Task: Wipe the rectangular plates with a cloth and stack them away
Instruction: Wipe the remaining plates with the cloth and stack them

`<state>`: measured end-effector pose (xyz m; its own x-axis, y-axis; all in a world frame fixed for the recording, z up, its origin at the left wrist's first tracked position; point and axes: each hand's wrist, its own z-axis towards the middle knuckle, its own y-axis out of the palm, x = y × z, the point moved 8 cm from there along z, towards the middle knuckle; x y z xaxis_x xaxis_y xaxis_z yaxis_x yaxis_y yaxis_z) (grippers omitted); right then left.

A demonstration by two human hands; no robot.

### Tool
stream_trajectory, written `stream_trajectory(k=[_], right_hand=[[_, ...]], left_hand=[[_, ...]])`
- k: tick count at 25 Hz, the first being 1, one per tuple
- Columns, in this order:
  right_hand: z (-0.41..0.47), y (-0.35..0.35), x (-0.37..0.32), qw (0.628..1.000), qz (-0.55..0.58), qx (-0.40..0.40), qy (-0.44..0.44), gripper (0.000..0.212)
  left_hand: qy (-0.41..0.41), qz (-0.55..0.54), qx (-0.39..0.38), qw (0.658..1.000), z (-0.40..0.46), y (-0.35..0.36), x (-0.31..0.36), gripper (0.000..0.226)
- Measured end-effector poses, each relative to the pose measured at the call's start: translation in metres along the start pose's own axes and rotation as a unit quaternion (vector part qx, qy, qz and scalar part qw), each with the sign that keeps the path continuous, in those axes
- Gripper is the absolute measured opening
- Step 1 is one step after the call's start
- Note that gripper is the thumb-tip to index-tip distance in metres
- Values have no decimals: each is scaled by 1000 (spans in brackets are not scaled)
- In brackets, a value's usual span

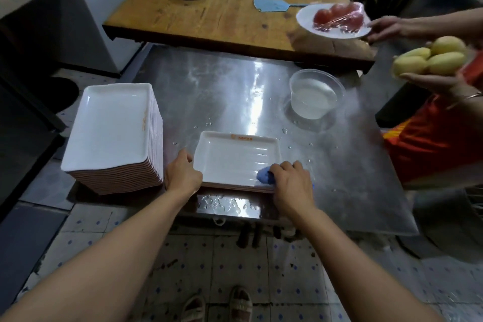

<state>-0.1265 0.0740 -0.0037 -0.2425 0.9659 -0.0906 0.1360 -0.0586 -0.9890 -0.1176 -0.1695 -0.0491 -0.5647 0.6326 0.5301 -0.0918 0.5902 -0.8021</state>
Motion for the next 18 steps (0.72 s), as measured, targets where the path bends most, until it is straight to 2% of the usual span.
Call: stream_trajectory(k=[2, 4, 6, 9, 11, 13, 15, 18], right_hand=[[2, -10, 15, 999, 29, 25, 31, 39], [4, -16, 27, 996, 53, 36, 59, 37], [6, -20, 36, 993, 76, 43, 77, 35], [7, -20, 42, 989, 104, 53, 87, 31], [6, -18, 45, 987, 122, 56, 93, 29], [6, -15, 49, 983, 141, 55, 100, 28], [7, -13, 52, 981, 153, 54, 110, 29], [5, -11, 53, 976, 171, 55, 120, 29]], left_hand=[[5, 28, 1, 1000, -5, -2, 2, 34], [51, 85, 24, 995, -14, -5, 13, 44], [166, 111, 37, 979, -28, -1, 41, 44], [295, 166, -42, 940, -48, 29, 73, 33], [327, 234, -58, 914, -56, 44, 84, 25], [353, 303, -39, 884, -61, 52, 90, 17], [374, 341, -29, 862, -62, 58, 94, 22], [388, 324, -25, 863, -61, 54, 94, 19]])
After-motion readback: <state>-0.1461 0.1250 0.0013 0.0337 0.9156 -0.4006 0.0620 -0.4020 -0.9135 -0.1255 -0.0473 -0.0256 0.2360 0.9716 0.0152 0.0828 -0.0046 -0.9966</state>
